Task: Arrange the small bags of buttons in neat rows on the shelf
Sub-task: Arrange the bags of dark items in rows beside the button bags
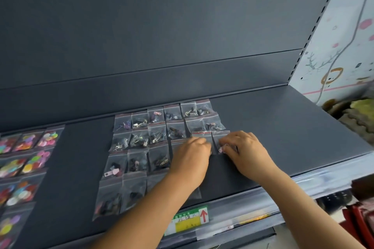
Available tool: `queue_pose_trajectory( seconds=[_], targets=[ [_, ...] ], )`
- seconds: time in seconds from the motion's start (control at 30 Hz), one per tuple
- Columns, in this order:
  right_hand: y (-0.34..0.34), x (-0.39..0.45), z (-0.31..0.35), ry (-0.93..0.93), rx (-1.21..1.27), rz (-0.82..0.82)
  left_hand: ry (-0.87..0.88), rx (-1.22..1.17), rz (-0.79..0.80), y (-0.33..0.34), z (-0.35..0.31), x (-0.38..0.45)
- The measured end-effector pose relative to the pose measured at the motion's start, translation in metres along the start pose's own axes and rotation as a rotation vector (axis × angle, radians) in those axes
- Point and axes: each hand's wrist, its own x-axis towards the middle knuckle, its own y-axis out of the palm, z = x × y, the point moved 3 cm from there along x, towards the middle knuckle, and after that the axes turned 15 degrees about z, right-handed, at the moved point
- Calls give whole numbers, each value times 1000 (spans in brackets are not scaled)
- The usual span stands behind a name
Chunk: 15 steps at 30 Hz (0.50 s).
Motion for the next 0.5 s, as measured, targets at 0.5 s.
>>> queue_pose_trajectory(
  seconds=[0.5],
  targets=[
    [0, -1, 5, 27, -32, 2, -69, 9, -16, -3, -8, -9]
  ],
)
